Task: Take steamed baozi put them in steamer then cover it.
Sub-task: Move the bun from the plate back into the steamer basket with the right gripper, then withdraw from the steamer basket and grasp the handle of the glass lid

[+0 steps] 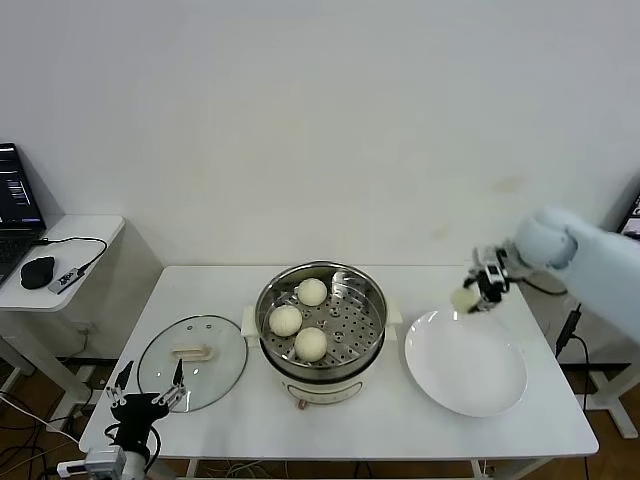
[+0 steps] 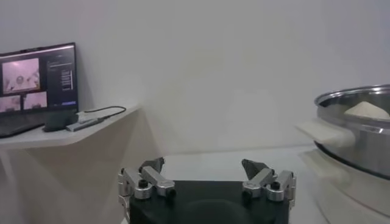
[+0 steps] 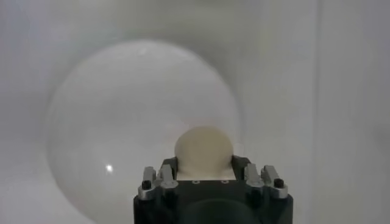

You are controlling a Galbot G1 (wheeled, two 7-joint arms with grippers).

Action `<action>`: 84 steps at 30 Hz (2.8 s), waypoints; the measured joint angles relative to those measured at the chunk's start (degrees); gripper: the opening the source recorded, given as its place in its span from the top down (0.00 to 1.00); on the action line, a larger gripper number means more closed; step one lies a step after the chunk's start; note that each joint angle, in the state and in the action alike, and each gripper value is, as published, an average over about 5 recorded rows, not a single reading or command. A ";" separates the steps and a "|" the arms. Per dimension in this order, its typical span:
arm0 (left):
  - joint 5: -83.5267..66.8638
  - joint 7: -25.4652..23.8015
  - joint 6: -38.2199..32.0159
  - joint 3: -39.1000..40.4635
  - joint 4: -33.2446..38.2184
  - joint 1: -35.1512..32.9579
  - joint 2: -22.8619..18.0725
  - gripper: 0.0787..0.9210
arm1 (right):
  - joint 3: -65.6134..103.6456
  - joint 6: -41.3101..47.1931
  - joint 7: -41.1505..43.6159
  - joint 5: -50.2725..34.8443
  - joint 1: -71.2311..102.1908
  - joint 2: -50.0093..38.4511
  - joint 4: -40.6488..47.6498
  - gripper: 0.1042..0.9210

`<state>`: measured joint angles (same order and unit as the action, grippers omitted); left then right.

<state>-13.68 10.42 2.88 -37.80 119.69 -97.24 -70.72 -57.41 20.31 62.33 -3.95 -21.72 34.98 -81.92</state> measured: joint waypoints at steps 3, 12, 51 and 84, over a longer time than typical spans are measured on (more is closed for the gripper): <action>-0.04 0.02 0.00 -0.03 -0.03 0.10 0.12 0.12 | -3.46 1.76 -0.80 -3.86 -5.29 2.16 -1.66 0.43; 0.32 0.06 -0.13 -0.05 -0.45 0.31 -0.44 0.12 | -10.36 8.00 -5.44 -15.68 -13.28 10.06 -4.77 0.42; 1.73 0.15 -1.16 -0.93 -1.04 0.50 -1.88 0.12 | -13.49 20.08 -14.53 -19.72 -3.42 26.47 0.83 0.28; 2.53 0.64 -3.52 0.40 -3.96 1.74 -1.74 0.12 | 39.57 -3.17 -53.82 -19.27 44.98 7.26 -24.13 0.12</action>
<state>-11.15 11.06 -0.64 -37.40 115.73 -95.50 -72.46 -17.84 17.14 8.51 -23.22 23.26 42.24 -106.06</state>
